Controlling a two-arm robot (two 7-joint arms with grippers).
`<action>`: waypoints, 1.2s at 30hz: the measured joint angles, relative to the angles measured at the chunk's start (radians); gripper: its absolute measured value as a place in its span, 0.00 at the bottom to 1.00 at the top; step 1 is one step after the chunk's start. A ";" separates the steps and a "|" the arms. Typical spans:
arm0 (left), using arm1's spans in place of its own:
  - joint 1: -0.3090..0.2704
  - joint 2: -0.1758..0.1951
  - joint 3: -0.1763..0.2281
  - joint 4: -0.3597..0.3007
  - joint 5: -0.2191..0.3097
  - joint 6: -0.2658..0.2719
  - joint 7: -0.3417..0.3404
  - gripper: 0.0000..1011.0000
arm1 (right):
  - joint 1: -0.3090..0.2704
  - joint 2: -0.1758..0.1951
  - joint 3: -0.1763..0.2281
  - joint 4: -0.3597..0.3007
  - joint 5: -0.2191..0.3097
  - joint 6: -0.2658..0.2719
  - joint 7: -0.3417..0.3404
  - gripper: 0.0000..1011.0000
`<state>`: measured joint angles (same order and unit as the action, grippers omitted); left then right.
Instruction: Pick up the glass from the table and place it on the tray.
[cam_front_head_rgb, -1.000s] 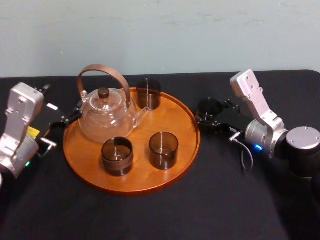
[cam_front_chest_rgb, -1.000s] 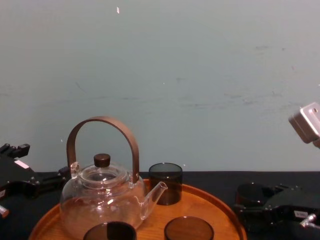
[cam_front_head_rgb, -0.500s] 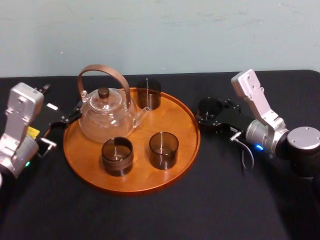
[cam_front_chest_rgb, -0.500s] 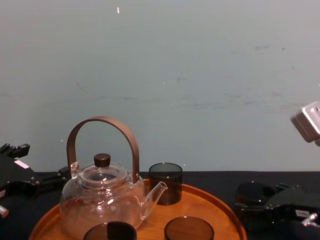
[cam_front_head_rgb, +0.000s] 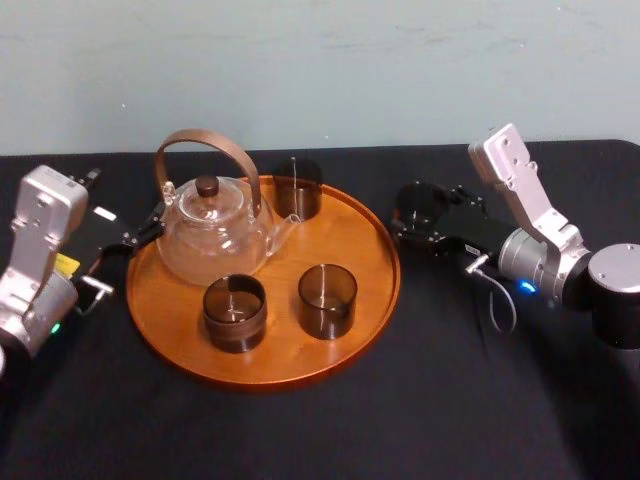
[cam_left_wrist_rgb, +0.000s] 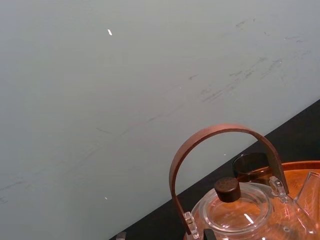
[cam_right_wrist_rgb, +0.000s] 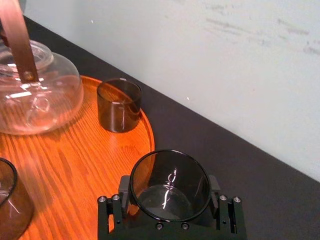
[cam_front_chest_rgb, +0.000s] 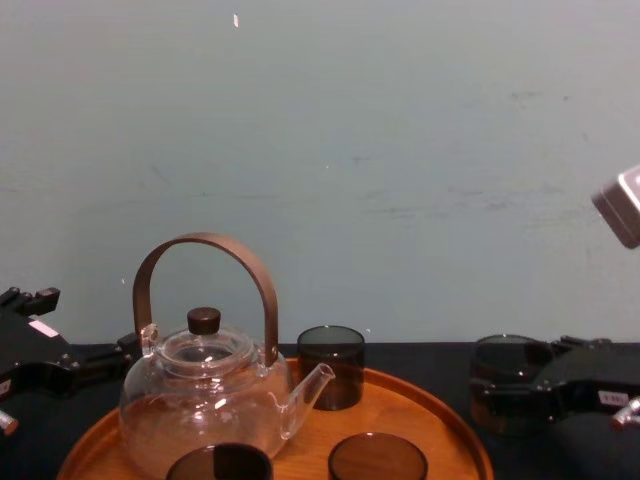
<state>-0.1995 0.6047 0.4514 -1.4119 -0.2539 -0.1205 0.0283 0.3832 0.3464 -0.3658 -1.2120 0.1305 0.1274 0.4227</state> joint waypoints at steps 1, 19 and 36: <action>0.000 0.000 0.000 0.000 0.000 0.000 0.000 0.99 | -0.001 0.001 0.000 -0.005 0.000 0.002 0.000 0.91; 0.000 0.000 0.000 0.000 0.000 0.000 0.000 0.99 | 0.031 -0.031 -0.039 0.010 -0.001 -0.009 0.012 0.91; 0.000 0.000 0.000 0.000 0.000 0.000 0.000 0.99 | 0.093 -0.092 -0.094 0.108 -0.021 -0.045 0.027 0.91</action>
<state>-0.1995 0.6047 0.4514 -1.4120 -0.2539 -0.1205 0.0283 0.4765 0.2545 -0.4601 -1.1038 0.1098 0.0823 0.4495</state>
